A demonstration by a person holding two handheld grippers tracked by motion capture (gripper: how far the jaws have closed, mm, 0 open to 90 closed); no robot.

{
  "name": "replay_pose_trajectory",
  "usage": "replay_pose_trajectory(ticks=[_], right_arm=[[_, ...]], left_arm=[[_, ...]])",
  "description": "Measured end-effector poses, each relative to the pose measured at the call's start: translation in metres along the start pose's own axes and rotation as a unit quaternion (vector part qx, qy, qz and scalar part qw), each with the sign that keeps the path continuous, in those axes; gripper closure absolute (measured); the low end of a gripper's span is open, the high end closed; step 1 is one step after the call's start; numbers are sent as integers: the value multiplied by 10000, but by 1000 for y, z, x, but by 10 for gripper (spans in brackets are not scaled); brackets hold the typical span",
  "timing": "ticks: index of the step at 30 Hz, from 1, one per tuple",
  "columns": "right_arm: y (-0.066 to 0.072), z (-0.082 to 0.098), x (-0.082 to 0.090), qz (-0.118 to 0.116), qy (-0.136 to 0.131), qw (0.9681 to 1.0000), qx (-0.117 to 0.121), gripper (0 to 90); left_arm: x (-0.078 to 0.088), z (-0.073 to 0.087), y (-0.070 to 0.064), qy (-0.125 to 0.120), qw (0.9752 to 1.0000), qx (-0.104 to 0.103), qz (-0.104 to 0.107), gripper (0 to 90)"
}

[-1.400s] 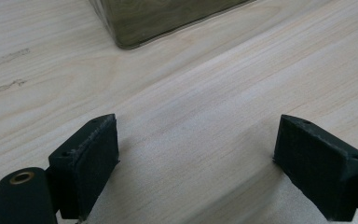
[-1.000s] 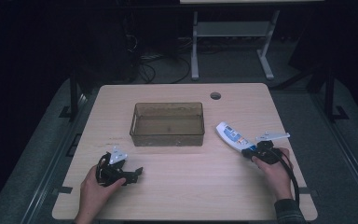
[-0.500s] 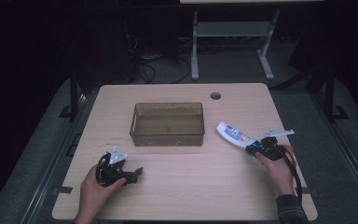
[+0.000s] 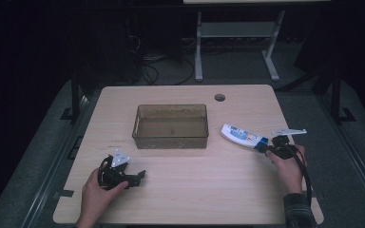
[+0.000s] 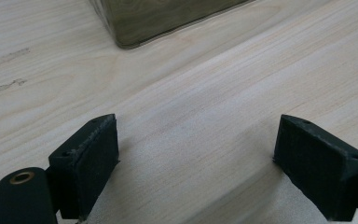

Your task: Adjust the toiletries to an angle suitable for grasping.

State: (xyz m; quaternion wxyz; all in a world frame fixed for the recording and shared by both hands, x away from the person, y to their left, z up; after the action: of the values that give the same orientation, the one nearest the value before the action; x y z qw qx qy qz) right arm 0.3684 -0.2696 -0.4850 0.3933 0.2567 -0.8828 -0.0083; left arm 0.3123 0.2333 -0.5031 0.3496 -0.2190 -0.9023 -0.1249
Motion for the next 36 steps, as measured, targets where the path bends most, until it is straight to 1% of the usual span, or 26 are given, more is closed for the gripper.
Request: replay_pose_trajectory(ticks=[1, 5, 9, 12, 16, 19, 25, 27, 28, 29, 32, 33, 34, 36], right_arm=[[-1, 0, 0, 6, -7, 10000, -52, 900], [-7, 0, 2, 76, -92, 9998, -127, 900], [-16, 1, 3, 208, -135, 9994, -228, 900], [-17, 1, 5, 190, -167, 9994, -250, 900], [-12, -2, 11, 98, -280, 9993, -247, 899], [-8, -3, 14, 42, -322, 9991, -290, 899], [-1, -17, 19, -14, -354, 9991, -223, 899], [1, -23, 19, -20, -352, 9992, -188, 899], [1, -23, 19, -20, -352, 9992, -188, 899], [4, -29, 19, -40, -374, 9992, -167, 899], [7, -37, 16, -68, -356, 9992, -138, 899], [7, -37, 16, -68, -356, 9992, -138, 899], [10, -42, 14, -88, -360, 9993, -103, 899], [12, -44, 12, -123, -355, 9992, -106, 899]], left_arm=[[0, 0, 0, -1, 10000, 1, -1, 125], [0, 0, 0, -2, 10000, 4, -1, 125], [0, 0, 0, -2, 10000, 4, -2, 125], [0, 0, 0, -3, 10000, 6, 0, 125], [0, 0, 0, -1, 10000, 4, -2, 125], [0, 0, 0, -7, 10000, 7, 6, 126], [0, 0, 0, -10, 10000, 5, 0, 125], [0, 0, 0, -4, 10000, 11, -2, 125], [0, 0, 0, -4, 10000, 11, -2, 125], [0, 0, 0, 6, 10000, 15, 5, 125], [0, 0, 0, 5, 10000, 16, 6, 125], [0, 0, 0, 7, 10000, 14, 4, 125], [0, 0, 0, 7, 10000, 14, 5, 125], [0, 0, 0, 8, 10000, 13, 5, 126]])
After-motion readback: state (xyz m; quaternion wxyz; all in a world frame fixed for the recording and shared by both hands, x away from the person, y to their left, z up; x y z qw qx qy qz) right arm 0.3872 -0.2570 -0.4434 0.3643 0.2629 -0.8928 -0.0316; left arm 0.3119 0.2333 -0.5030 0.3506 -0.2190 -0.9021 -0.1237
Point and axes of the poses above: each handheld gripper's, and its own axes: x roughly backward along the jaws, z roughly out of its underside, y roughly to its left, the point moved 4 cm from there along -x, roughly forward along the jaws, and after that the axes turned 5 degrees about -z, right-handed, at the moved point
